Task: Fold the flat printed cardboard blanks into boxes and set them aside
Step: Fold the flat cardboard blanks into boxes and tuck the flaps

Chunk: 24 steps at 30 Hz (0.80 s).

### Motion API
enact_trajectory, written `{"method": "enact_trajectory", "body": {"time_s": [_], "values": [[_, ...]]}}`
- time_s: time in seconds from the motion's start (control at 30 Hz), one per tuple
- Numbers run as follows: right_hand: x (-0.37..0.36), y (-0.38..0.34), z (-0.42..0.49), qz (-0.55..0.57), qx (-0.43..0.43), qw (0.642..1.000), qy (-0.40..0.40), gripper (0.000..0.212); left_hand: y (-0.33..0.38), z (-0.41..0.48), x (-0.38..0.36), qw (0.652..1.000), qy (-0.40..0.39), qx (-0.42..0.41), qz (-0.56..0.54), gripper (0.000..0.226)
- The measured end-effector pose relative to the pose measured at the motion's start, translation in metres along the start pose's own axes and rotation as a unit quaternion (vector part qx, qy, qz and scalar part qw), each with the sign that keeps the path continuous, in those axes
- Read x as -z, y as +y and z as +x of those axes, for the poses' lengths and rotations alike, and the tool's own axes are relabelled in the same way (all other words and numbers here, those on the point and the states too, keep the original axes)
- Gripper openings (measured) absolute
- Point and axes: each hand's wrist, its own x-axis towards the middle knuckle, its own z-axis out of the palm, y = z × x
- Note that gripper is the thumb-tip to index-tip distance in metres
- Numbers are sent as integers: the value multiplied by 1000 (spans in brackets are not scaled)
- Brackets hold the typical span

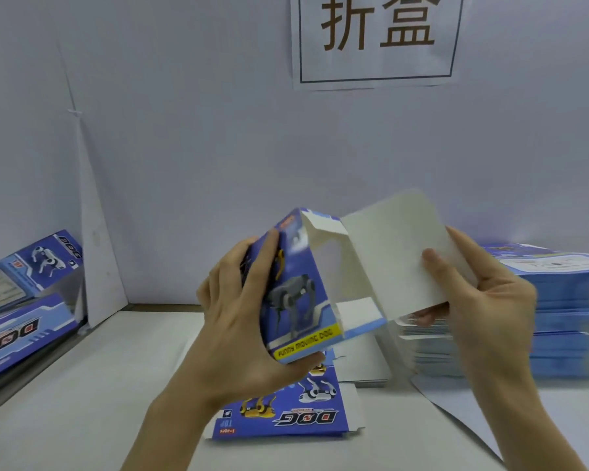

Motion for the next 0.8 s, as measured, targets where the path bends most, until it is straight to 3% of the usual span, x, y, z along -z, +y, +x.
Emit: {"method": "enact_trajectory", "body": {"time_s": [0.13, 0.2, 0.27, 0.37, 0.43, 0.5, 0.6, 0.7, 0.8], "values": [[-5, 15, -7, -183, 230, 956, 21, 33, 7, 0, -4, 999, -9, -3, 48, 110], [-7, 19, -8, -206, 272, 940, 5, 30, 8, -1, -6, 998, -7, 5, 60, 110], [-9, 14, -9, -145, 222, 964, -36, 23, 6, -1, -7, 998, -5, 18, 67, 113], [-17, -3, -11, 63, 3, 992, -107, 26, 4, 0, -4, 998, 2, 20, 52, 115], [-17, -10, -10, 191, -155, 958, -148, 27, 3, 0, -3, 999, 3, 7, 31, 115], [-15, -15, -7, 286, -245, 909, -176, 26, 2, 0, -2, 1000, -1, -2, 22, 117], [-11, -13, -4, 314, -276, 881, -223, 28, 3, 0, -2, 1000, 2, -9, 19, 120], [-13, -9, -4, 270, -265, 895, -238, 30, 1, 1, 1, 1000, 7, -10, 18, 124], [-14, -6, -2, 232, -261, 922, -167, 32, -1, 0, 3, 1000, 7, -10, 8, 122]]}}
